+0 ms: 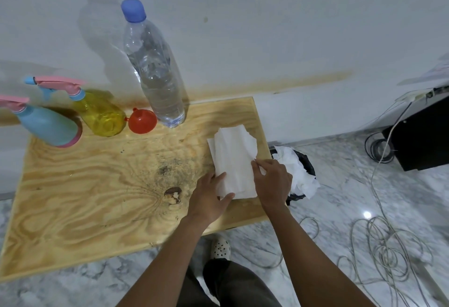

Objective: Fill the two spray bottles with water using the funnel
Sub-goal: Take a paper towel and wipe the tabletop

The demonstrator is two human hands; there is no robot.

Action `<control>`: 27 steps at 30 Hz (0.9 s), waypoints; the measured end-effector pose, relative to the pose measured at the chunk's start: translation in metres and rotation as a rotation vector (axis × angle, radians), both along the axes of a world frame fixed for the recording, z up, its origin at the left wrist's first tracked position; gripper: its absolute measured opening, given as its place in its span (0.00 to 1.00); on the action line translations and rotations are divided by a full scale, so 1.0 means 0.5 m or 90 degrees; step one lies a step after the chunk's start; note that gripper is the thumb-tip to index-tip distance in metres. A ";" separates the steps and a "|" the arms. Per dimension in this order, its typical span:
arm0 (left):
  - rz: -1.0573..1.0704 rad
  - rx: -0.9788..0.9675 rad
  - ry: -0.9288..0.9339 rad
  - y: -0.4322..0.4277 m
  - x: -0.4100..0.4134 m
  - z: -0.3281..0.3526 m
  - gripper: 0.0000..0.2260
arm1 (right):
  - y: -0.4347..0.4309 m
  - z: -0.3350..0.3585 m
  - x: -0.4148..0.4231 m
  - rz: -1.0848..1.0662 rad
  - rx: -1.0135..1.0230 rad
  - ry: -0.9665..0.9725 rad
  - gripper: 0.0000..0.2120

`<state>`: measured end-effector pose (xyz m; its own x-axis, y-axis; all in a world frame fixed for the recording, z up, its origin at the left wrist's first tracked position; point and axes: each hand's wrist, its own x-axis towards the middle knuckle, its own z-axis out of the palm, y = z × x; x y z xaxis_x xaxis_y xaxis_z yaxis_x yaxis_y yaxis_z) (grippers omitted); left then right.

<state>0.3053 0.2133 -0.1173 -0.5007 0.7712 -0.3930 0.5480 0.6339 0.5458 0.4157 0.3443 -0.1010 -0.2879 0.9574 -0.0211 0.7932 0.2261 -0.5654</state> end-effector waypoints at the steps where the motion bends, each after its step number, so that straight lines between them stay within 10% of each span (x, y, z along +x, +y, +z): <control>1: 0.001 -0.001 -0.003 0.000 0.000 0.000 0.29 | -0.002 0.002 0.002 0.015 0.001 0.007 0.10; 27: -0.009 -0.016 -0.016 0.001 0.005 0.016 0.28 | 0.012 0.324 -0.018 0.078 -0.016 0.440 0.03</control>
<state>0.3076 0.2139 -0.1091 -0.4794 0.7682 -0.4244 0.5436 0.6395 0.5436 0.4067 0.3502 0.0609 -0.3487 0.9189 0.1844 0.2193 0.2712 -0.9372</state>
